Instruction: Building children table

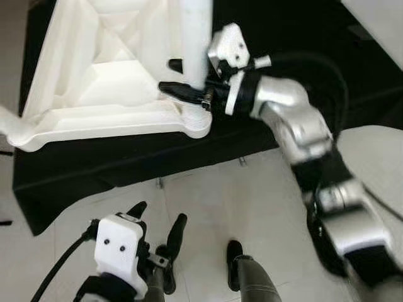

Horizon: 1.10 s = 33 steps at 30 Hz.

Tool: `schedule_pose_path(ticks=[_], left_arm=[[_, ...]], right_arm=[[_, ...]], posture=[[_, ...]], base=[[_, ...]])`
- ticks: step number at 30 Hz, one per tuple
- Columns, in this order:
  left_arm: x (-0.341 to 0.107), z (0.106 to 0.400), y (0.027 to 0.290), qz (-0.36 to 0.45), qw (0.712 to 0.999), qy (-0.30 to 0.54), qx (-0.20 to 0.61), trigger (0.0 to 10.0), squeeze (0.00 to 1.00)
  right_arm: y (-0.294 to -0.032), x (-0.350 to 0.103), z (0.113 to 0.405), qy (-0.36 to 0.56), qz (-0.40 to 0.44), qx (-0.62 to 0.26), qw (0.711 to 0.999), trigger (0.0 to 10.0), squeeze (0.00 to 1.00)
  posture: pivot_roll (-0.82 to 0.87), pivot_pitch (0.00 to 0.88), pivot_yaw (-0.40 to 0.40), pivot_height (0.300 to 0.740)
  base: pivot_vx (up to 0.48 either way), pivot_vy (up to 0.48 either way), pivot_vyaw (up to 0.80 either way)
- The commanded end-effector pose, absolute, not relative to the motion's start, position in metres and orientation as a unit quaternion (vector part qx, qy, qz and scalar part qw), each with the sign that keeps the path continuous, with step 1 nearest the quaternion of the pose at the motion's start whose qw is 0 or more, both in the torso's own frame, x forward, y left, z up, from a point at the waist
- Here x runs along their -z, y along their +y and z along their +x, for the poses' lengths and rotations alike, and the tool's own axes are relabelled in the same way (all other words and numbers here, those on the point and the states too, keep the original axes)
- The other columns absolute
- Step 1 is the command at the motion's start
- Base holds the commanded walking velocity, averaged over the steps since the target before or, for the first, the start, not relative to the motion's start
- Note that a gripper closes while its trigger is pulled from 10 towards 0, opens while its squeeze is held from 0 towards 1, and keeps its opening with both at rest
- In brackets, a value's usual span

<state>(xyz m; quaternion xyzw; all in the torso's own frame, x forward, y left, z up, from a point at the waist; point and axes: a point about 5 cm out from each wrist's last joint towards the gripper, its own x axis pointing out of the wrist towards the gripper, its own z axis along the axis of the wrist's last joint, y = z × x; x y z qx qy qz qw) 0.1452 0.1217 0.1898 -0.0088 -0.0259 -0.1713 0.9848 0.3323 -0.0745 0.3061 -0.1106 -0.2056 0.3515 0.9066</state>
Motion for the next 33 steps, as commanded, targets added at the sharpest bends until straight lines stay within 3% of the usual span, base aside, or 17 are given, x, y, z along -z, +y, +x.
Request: schedule_pose_path(ticks=[1,3,5,10,28,33], left_arm=[[-0.183,0.145,0.123,-0.009,0.985,-0.008,0.171,10.0,0.00],[-0.183,0.145,0.124,-0.008,0.985,-0.008,0.171,10.0,0.00],[-0.182,0.147,0.124,-0.005,0.985,-0.009,0.171,10.0,0.00],[-0.180,0.150,0.125,0.000,0.985,-0.010,0.171,10.0,0.00],[-0.178,0.157,0.128,0.002,0.986,-0.019,0.167,10.0,0.00],[-0.198,0.175,0.147,0.046,0.990,-0.077,0.111,10.0,0.00]], right_arm=[[-0.099,-0.229,0.339,-0.027,-0.118,-0.257,0.959,10.0,0.00],[-0.096,-0.223,0.328,-0.033,-0.112,-0.240,0.964,10.0,0.00],[-0.074,-0.199,0.302,-0.016,-0.110,-0.236,0.965,10.0,0.00],[-0.061,-0.200,0.306,-0.005,-0.110,-0.224,0.968,10.0,0.00],[-0.071,-0.211,0.318,0.014,-0.109,-0.183,0.977,10.0,0.00],[-0.068,-0.212,0.324,0.022,-0.105,-0.189,0.976,10.0,0.00]], posture=[[0.03,0.486,0.019,0.740],[0.03,0.486,0.019,0.740],[0.03,0.478,0.031,0.740],[0.03,0.461,0.032,0.740],[0.02,0.443,0.021,0.740],[0.02,0.421,0.015,0.740]], base=[[0.000,0.000,0.00],[0.000,0.000,0.00],[0.000,0.000,0.00],[0.000,0.000,0.00],[0.000,0.000,0.00],[0.000,0.000,0.00]])
